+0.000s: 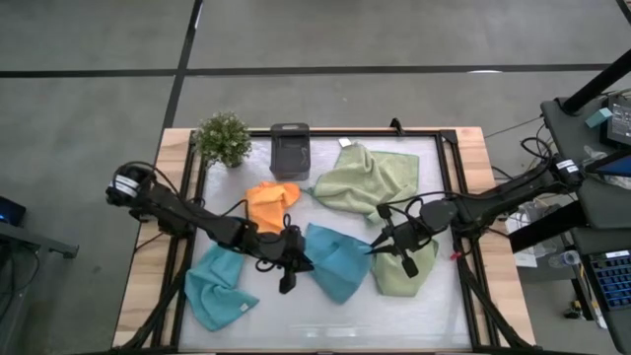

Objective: Fold microfiber towels
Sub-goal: Fold the right blue towel

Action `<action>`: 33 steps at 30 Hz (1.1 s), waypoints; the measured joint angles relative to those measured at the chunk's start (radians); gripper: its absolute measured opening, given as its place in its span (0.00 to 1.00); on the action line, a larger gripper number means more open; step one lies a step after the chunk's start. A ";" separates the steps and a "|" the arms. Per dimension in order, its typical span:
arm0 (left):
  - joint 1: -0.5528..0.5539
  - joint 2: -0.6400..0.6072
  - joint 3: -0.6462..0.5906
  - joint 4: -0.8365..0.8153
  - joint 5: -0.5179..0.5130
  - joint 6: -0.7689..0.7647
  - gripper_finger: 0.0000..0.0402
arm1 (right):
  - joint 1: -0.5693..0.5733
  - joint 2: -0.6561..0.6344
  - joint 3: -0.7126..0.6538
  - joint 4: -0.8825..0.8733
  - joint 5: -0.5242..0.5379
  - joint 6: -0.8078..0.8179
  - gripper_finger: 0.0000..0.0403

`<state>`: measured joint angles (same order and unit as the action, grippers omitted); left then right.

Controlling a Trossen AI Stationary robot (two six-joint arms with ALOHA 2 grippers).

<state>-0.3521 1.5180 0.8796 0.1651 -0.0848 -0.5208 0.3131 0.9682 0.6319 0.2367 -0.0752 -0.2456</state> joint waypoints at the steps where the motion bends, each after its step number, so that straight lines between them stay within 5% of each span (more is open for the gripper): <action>1: -0.003 -0.016 0.006 -0.016 0.000 0.000 0.00 | 0.002 -0.003 0.000 0.000 0.005 0.000 0.02; 7: -0.007 -0.112 0.031 -0.139 -0.002 -0.022 0.00 | 0.003 -0.015 0.009 -0.003 0.009 0.001 0.02; 20: -0.006 -0.305 0.094 -0.468 -0.009 -0.049 0.00 | 0.005 0.036 0.234 -0.303 0.027 -0.087 0.02; 33: 0.016 -0.441 0.093 -0.580 -0.156 0.023 0.00 | -0.054 0.043 0.314 -0.387 0.078 -0.122 0.02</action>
<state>-0.3357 1.0767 0.9726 -0.4150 -0.2413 -0.4978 0.2589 1.0111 0.9456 -0.1505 0.0031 -0.3675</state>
